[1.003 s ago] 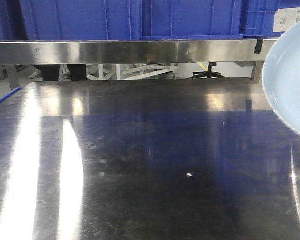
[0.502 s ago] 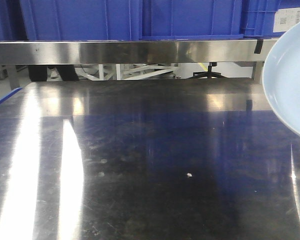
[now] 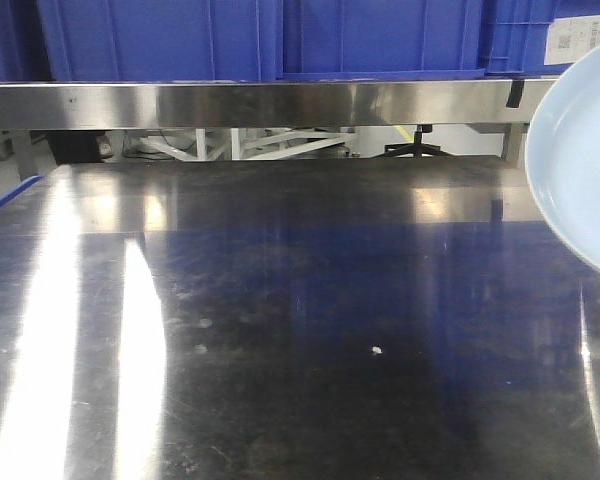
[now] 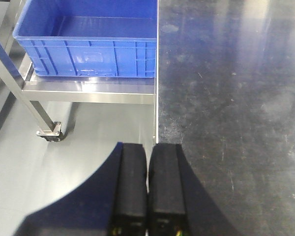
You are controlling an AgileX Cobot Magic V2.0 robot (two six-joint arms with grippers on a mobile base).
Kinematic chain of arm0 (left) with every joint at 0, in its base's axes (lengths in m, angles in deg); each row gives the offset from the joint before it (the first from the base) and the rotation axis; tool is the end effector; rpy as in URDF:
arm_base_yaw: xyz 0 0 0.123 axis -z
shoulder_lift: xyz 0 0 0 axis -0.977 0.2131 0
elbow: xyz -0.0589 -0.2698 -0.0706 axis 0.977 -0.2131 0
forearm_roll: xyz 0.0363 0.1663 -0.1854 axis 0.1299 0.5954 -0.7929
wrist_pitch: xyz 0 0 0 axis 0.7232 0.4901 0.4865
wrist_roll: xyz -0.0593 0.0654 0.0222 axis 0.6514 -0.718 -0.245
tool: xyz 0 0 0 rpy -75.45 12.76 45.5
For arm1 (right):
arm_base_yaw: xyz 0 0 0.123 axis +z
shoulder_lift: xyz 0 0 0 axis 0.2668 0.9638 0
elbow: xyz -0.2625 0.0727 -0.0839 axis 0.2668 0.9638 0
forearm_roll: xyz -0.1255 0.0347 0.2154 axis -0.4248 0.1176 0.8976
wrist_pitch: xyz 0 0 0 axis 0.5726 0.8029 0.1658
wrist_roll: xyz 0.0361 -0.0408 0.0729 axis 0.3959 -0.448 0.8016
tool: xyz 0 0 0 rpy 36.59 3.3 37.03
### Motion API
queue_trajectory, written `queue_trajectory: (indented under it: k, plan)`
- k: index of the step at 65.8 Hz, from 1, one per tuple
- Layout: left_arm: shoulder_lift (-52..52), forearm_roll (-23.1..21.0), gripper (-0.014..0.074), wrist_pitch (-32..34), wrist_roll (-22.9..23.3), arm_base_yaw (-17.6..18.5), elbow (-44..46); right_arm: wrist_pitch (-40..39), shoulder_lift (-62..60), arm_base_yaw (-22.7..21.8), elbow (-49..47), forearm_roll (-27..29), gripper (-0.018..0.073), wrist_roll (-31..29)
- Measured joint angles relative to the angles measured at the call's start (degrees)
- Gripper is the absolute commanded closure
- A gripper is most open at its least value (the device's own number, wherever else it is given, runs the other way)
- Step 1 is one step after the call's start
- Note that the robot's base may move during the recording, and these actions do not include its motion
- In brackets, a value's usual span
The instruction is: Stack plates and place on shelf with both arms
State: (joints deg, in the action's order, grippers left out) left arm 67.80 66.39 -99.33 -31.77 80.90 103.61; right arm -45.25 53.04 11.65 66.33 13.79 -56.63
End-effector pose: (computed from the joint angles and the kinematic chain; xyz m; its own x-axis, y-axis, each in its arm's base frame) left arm 0.1521 -0.0019 0.2503 -0.5587 -0.0062 -0.8294 -0.0241 0.9997 0.0088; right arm 0.1068 -0.0105 0.2700 -0.2995 0.0847 -0.9503 0.1215 0.9913 0.0500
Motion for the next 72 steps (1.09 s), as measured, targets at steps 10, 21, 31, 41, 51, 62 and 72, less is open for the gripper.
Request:
queue_trajectory:
  k: [10, 21, 31, 41, 51, 62, 72]
  plan:
    - [1.02, 0.0, 0.0513, 0.0, 0.0, 0.0, 0.0, 0.0, 0.0, 0.0, 0.0, 0.0, 0.0503, -0.09]
    - [2.04, 0.0, 0.0513, 0.0, 0.0, 0.0, 0.0, 0.0, 0.0, 0.0, 0.0, 0.0, 0.0503, -0.09]
    - [2.8, 0.0, 0.0513, 0.02, 0.0, 0.0, 0.0, 0.0, 0.0, 0.0, 0.0, 0.0, 0.0503, -0.09]
    - [3.64, 0.0, 0.0513, 0.02, 0.0, 0.0, 0.0, 0.0, 0.0, 0.0, 0.0, 0.0, 0.0503, -0.09]
    - [3.9, 0.0, 0.0513, 0.02, 0.0, 0.0, 0.0, 0.0, 0.0, 0.0, 0.0, 0.0, 0.0503, -0.09]
    - [3.9, 0.0, 0.0513, 0.02, 0.0, 0.0, 0.0, 0.0, 0.0, 0.0, 0.0, 0.0, 0.0503, -0.09]
    - [3.9, 0.0, 0.0513, 0.02, 0.0, 0.0, 0.0, 0.0, 0.0, 0.0, 0.0, 0.0, 0.0503, -0.09]
